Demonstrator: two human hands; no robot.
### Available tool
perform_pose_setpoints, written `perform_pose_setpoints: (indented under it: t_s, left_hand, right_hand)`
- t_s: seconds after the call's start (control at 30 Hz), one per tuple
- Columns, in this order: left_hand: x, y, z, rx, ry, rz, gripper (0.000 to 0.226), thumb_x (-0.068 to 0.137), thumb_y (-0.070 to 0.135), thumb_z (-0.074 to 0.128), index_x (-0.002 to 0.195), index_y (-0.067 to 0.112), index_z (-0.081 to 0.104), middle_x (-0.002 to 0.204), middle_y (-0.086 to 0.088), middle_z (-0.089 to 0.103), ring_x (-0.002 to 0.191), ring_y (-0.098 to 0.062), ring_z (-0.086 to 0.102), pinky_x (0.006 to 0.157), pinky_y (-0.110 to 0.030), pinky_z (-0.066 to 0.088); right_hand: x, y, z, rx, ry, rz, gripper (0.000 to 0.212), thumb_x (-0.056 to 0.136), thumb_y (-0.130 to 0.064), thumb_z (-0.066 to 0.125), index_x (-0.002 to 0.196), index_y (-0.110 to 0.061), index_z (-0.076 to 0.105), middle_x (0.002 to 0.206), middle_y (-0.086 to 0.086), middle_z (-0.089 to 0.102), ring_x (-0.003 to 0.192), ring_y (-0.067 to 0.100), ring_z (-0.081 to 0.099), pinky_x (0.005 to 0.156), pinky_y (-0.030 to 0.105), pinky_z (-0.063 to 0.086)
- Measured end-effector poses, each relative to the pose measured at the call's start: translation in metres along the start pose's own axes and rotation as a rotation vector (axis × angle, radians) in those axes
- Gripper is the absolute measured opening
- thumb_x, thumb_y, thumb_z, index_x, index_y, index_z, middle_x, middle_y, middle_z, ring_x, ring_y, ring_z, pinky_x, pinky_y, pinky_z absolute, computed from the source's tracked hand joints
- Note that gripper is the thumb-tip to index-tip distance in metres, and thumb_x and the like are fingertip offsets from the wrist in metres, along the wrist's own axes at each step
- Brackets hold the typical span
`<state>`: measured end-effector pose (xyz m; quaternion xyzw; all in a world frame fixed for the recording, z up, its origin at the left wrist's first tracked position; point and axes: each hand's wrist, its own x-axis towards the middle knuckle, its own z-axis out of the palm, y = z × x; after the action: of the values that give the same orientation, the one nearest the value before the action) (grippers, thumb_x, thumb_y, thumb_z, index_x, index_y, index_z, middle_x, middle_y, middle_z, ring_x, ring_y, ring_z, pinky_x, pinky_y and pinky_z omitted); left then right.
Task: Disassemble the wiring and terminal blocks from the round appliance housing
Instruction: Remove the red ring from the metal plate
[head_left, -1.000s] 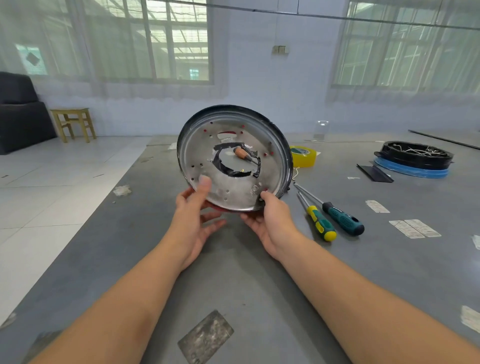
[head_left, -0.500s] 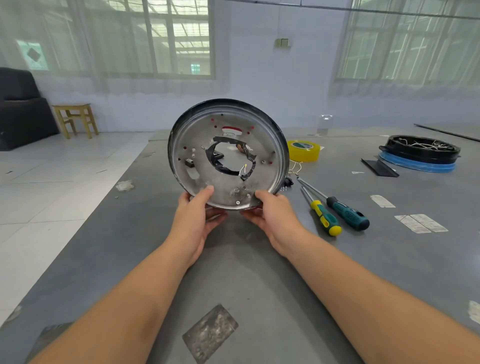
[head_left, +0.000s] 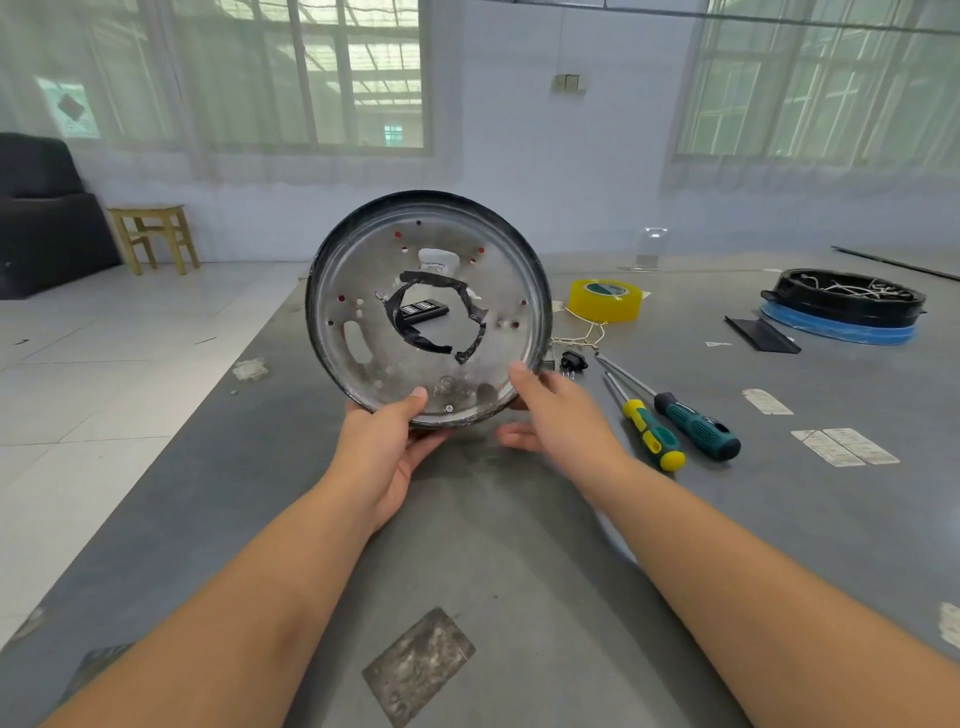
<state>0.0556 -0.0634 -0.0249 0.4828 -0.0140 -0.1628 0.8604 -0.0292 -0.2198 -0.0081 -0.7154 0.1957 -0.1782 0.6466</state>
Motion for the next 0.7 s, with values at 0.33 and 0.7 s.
perform_pose_setpoints:
  t_s: [0.33, 0.7]
  left_hand:
    - [0.010, 0.005, -0.010, -0.108, 0.049, -0.038, 0.043, 0.100, -0.004, 0.061, 0.141, 0.003, 0.051, 0.121, -0.018, 0.074, 0.102, -0.032, 0.077, 0.074, -0.043, 0.066]
    - [0.011, 0.003, -0.011, -0.065, 0.057, -0.007, 0.046, 0.099, -0.001, 0.065, 0.142, 0.004, 0.048, 0.128, -0.017, 0.071, 0.108, -0.032, 0.075, 0.079, -0.044, 0.066]
  right_hand:
    - [0.000, 0.001, -0.066, -1.433, 0.323, -0.042, 0.032, 0.099, -0.027, 0.047, 0.128, -0.021, 0.059, 0.133, 0.008, 0.054, 0.123, 0.032, 0.048, 0.096, 0.044, 0.043]
    - [0.005, 0.011, -0.073, -1.304, 0.293, -0.033, 0.039, 0.097, -0.007, 0.050, 0.135, -0.014, 0.053, 0.134, 0.015, 0.054, 0.125, 0.037, 0.047, 0.100, 0.049, 0.047]
